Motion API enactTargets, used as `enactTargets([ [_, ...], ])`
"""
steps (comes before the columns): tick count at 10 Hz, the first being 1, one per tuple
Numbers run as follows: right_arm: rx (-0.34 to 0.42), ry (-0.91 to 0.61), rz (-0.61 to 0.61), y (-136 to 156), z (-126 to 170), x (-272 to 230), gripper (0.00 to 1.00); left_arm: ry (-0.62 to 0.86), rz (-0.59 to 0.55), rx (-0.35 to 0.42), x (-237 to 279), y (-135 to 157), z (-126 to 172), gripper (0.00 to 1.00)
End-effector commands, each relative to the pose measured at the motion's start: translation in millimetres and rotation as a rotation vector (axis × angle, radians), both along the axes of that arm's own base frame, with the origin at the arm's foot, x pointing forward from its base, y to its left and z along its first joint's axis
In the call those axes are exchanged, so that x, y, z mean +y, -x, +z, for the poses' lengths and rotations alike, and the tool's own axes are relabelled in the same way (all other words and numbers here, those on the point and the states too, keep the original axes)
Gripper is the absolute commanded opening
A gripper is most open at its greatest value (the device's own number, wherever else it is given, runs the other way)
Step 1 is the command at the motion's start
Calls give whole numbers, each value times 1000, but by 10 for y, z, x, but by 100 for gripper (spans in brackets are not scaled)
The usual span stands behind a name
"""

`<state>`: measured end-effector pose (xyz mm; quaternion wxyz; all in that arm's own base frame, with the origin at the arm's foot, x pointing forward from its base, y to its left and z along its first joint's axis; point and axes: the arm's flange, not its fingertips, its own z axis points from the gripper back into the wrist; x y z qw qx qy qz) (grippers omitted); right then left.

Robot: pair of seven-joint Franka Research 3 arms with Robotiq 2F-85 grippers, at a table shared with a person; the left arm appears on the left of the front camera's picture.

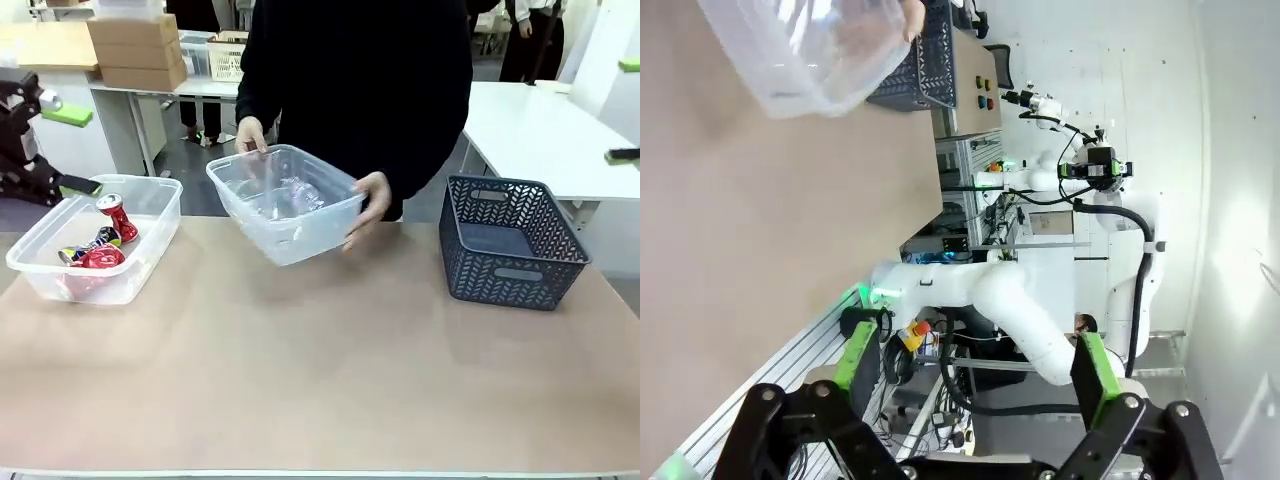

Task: Sort the waste into each basket.
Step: Release the Organizing box you were holding.

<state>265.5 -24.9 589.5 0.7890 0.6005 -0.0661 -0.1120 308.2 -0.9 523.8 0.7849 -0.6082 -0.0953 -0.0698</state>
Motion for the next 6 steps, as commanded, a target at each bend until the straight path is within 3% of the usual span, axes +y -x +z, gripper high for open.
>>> enactTargets([
  [1,-28,3,65,-48,194,148,100,-49,-47,-40,-149,-1,190,100],
  [6,-28,3,65,-48,194,148,100,-49,-47,-40,-149,-1,190,100],
])
